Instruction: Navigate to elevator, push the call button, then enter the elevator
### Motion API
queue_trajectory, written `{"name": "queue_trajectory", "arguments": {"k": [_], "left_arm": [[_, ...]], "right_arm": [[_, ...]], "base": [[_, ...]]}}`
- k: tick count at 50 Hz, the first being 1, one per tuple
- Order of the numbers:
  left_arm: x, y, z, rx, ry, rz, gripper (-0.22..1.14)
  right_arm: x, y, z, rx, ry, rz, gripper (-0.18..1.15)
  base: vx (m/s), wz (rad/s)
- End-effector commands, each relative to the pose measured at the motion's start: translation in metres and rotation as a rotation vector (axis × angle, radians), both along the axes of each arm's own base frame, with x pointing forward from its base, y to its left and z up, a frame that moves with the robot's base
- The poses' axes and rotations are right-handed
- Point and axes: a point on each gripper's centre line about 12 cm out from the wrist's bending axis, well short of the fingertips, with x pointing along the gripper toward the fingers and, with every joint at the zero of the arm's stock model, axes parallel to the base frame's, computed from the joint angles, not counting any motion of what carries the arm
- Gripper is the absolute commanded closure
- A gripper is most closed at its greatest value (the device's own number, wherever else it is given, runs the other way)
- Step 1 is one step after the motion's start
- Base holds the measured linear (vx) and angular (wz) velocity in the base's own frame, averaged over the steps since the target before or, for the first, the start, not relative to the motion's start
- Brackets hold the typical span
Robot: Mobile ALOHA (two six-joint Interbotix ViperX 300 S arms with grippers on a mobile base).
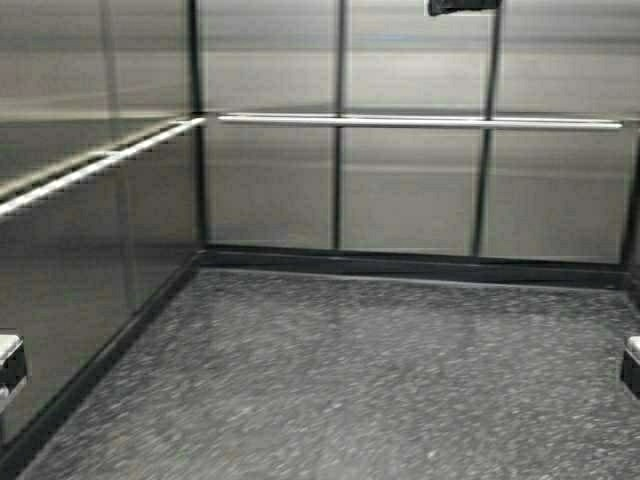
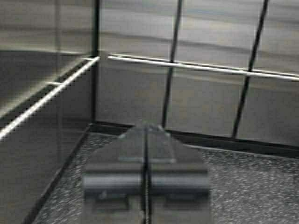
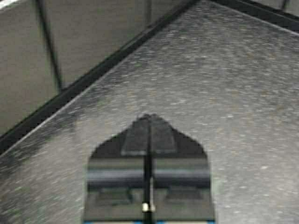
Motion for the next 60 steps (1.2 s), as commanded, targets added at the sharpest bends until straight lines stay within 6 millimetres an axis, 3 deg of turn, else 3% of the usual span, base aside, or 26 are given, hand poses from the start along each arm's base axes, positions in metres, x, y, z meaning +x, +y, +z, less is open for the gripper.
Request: {"name": "queue_trajectory", "arguments": {"k": [1, 21, 25, 27, 28, 30, 38, 44, 48, 55, 60], "left_arm": [[0.001, 0.000, 0.007, 0.001, -0.020, 0.001, 0.89], [-0.019, -0.006, 0.015, -0.034, -0.091, -0.048, 0.89], [-0.019, -0.005, 0.023, -0.027, -0.111, -0.038, 0.89], [-0.009, -0.006, 0.028, 0.010, -0.089, -0.033, 0.89], [-0.004, -0.006, 0.022, 0.040, -0.055, -0.029, 0.89], [0.002, -0.003, 0.007, 0.056, 0.002, -0.010, 0.89], [-0.001, -0.001, 0.002, -0.003, 0.008, -0.006, 0.89], [-0.011, -0.001, 0.003, -0.028, -0.028, -0.011, 0.89], [-0.017, -0.001, 0.015, -0.023, -0.082, -0.009, 0.89], [-0.010, 0.000, 0.014, -0.003, -0.051, -0.001, 0.89], [-0.010, 0.000, 0.010, -0.023, -0.036, -0.004, 0.89]], "right_arm": [[0.001, 0.000, 0.013, 0.019, -0.037, 0.000, 0.91], [-0.007, 0.002, 0.017, 0.040, -0.059, 0.019, 0.91], [0.005, 0.003, 0.019, 0.046, -0.070, 0.013, 0.91], [0.015, 0.005, 0.024, 0.042, -0.082, 0.009, 0.91], [0.019, 0.003, 0.024, 0.034, -0.082, 0.002, 0.91], [0.026, -0.009, 0.017, 0.024, -0.062, -0.035, 0.91], [0.007, -0.015, -0.027, -0.004, 0.044, -0.035, 0.91], [0.010, -0.010, -0.019, 0.020, 0.008, -0.016, 0.91], [0.014, -0.001, -0.013, 0.034, -0.019, 0.013, 0.91], [0.027, -0.005, 0.008, 0.047, -0.077, -0.006, 0.91], [0.017, -0.009, -0.004, 0.038, -0.046, -0.010, 0.91]], "base": [[0.44, -0.29], [0.45, -0.31], [0.28, -0.24], [0.30, -0.16], [0.34, -0.09], [0.36, 0.00], [0.38, 0.06], [0.32, -0.10], [0.20, -0.11], [0.19, -0.06], [0.28, -0.04]]}}
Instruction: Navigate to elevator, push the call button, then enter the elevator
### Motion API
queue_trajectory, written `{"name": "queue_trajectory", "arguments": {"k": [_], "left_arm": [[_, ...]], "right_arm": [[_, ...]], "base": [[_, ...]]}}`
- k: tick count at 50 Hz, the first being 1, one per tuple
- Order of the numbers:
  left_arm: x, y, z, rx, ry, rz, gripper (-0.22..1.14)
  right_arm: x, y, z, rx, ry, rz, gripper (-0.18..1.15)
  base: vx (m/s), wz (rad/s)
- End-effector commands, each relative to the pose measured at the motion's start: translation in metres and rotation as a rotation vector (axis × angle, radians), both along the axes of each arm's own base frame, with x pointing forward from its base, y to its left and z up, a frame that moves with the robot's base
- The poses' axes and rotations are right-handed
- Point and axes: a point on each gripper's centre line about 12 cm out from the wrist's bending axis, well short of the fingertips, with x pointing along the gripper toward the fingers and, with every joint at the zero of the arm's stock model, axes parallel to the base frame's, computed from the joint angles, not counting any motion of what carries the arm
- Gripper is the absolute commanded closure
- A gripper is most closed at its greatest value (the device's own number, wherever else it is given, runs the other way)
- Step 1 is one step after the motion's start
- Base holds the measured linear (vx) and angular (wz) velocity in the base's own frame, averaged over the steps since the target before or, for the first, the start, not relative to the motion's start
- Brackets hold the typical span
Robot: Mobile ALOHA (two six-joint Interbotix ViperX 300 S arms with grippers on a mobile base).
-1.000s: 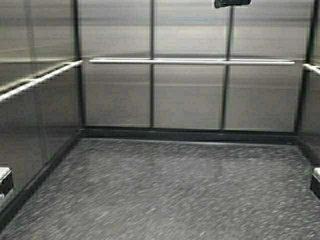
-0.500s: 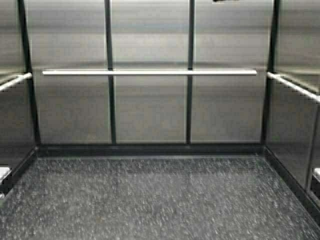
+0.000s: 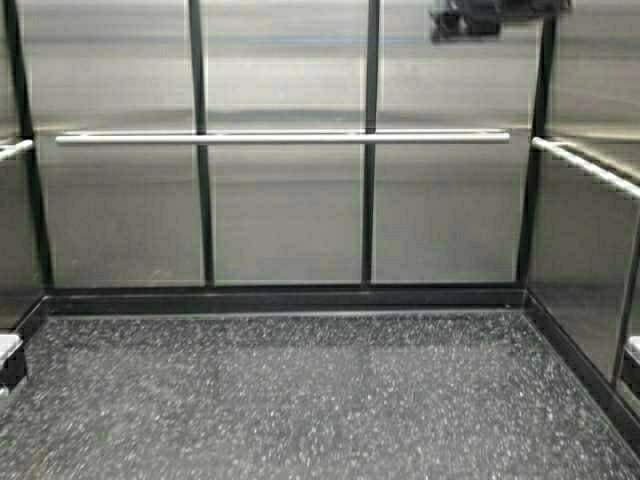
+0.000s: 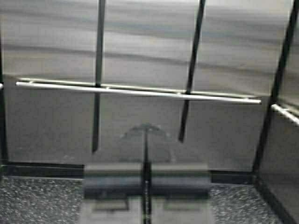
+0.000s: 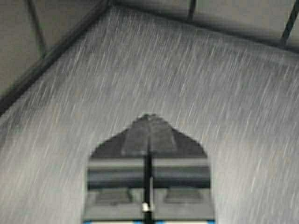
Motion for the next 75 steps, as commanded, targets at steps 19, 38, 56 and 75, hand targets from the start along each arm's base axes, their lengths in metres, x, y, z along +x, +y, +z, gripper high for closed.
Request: {"name": "queue_trajectory", "arguments": {"k": [19, 38, 56, 75], "left_arm": [[-0.006, 0.001, 0.004, -0.051, -0.025, -0.004, 0.89], [-0.002, 0.000, 0.004, -0.025, -0.012, 0.001, 0.89], [0.004, 0.000, 0.000, -0.040, 0.028, -0.003, 0.89], [0.009, -0.001, -0.006, -0.028, 0.061, -0.008, 0.89]], "right_arm": [[-0.015, -0.004, 0.004, 0.016, -0.039, 0.016, 0.91], [-0.017, 0.001, 0.010, 0.048, -0.061, 0.030, 0.91], [-0.014, -0.007, 0.000, 0.040, -0.033, 0.002, 0.91], [-0.012, -0.013, -0.003, 0.108, -0.013, -0.039, 0.91]], "base": [[0.35, -0.15], [0.39, 0.01], [0.44, -0.07], [0.42, -0.10]]}}
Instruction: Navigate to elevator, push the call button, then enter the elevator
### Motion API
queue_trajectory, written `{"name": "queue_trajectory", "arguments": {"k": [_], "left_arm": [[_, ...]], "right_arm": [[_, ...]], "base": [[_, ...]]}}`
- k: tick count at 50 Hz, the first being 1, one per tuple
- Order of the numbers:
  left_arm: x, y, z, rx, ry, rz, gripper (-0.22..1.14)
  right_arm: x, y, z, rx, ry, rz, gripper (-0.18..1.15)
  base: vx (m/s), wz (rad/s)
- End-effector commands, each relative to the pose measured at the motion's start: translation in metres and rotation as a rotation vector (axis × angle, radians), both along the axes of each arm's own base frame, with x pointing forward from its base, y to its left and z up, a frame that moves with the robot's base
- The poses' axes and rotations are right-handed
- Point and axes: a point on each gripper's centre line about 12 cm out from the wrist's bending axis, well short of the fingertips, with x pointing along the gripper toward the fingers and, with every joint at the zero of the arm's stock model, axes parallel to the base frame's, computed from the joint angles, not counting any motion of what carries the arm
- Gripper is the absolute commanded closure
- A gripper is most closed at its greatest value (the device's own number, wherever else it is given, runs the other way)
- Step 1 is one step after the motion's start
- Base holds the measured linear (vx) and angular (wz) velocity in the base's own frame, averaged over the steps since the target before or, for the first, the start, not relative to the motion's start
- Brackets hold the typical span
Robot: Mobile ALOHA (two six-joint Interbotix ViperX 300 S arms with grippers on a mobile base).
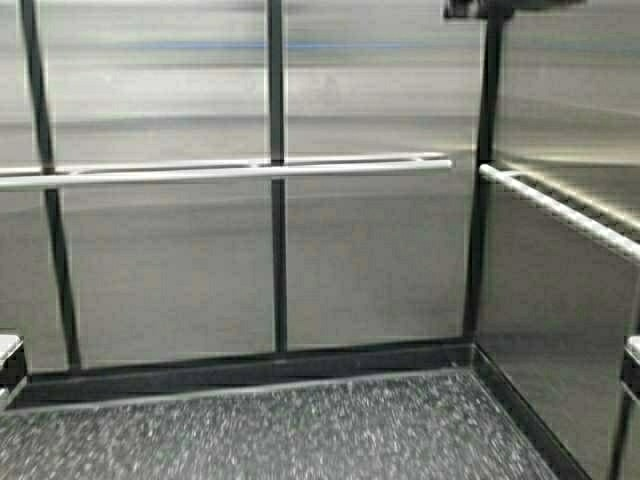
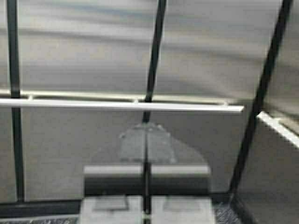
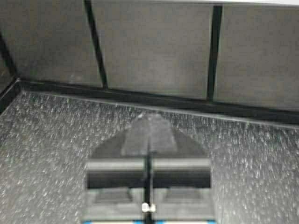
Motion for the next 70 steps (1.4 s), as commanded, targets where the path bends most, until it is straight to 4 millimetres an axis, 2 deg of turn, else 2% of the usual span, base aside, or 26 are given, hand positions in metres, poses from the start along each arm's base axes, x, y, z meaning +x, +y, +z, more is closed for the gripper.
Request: {"name": "queue_trajectory", "arguments": {"k": [1, 8, 16, 34, 47, 52, 61, 70], "left_arm": [[0.006, 0.000, 0.005, 0.003, 0.000, 0.001, 0.89], [0.011, 0.000, 0.002, 0.008, 0.012, 0.004, 0.89], [0.013, 0.000, 0.000, 0.015, 0.026, 0.005, 0.89], [0.018, 0.000, 0.003, 0.031, 0.009, 0.009, 0.89], [0.020, 0.000, -0.001, 0.002, 0.026, 0.006, 0.89], [0.019, 0.000, -0.002, -0.009, 0.029, 0.004, 0.89], [0.018, 0.000, -0.003, -0.010, 0.031, 0.003, 0.89], [0.019, -0.001, -0.002, -0.012, 0.028, 0.002, 0.89]], "right_arm": [[-0.001, 0.000, 0.006, 0.016, -0.019, 0.001, 0.91], [0.001, 0.000, 0.016, 0.026, -0.048, 0.000, 0.91], [-0.006, -0.001, 0.016, 0.029, -0.048, 0.001, 0.91], [-0.003, -0.001, 0.021, 0.034, -0.063, 0.000, 0.91], [-0.015, -0.004, -0.003, 0.013, -0.003, 0.000, 0.91], [-0.013, -0.004, -0.002, 0.008, -0.007, 0.002, 0.91], [-0.009, -0.002, -0.012, -0.004, 0.025, 0.001, 0.91], [-0.006, -0.002, -0.011, -0.003, 0.022, 0.000, 0.91]], "base": [[0.39, 0.05], [0.41, 0.05], [0.42, 0.16], [0.40, 0.21], [0.41, 0.33], [0.39, 0.38], [0.34, 0.38], [0.25, 0.49]]}}
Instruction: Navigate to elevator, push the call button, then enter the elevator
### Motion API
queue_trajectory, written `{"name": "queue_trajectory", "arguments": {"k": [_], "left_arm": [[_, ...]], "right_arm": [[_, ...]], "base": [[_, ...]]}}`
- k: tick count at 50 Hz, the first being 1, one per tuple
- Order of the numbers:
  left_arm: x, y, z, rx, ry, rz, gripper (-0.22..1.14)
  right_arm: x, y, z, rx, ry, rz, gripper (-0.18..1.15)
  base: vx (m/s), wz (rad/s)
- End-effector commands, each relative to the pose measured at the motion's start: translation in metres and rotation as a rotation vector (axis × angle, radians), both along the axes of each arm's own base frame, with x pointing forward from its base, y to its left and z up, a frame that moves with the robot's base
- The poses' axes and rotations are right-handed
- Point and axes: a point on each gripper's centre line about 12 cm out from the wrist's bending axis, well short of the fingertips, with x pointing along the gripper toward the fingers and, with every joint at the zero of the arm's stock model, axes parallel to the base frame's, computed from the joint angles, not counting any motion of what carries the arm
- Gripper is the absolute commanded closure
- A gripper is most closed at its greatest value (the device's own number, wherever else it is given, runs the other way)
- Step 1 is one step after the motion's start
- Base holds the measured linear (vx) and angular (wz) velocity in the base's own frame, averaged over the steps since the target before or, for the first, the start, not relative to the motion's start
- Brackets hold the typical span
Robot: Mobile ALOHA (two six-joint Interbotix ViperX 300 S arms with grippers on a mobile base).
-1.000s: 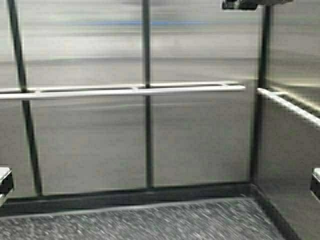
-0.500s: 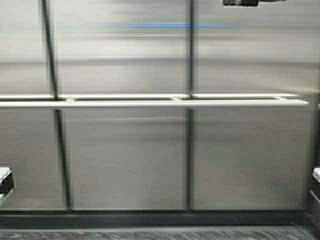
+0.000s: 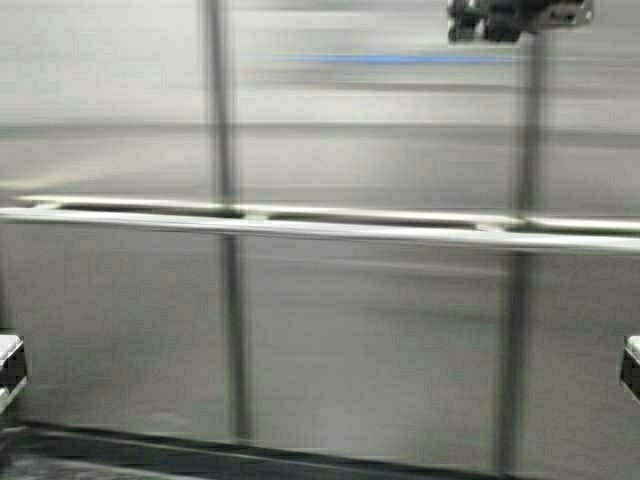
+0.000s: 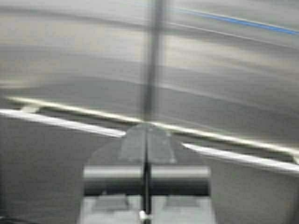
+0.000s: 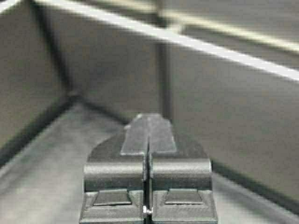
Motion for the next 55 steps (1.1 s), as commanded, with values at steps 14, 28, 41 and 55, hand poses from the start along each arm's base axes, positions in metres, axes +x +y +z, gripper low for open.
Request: {"name": "queue_trajectory", "arguments": {"k": [14, 28, 41, 55], "left_arm": [[0.002, 0.000, 0.006, 0.002, -0.015, -0.001, 0.89], [0.004, -0.001, 0.006, 0.003, -0.009, -0.001, 0.89], [0.009, -0.001, 0.005, 0.005, 0.006, -0.001, 0.89], [0.010, -0.001, 0.011, 0.003, -0.011, 0.000, 0.89]], "right_arm": [[0.001, 0.013, 0.013, 0.019, -0.039, 0.038, 0.91], [0.001, 0.015, 0.013, 0.021, -0.039, 0.042, 0.91], [0.001, 0.015, 0.013, 0.015, -0.040, 0.044, 0.91], [0.002, 0.014, 0.014, 0.002, -0.048, 0.043, 0.91]], "base": [[0.21, 0.69], [0.13, 0.73], [0.08, 0.52], [0.06, 0.41]]}}
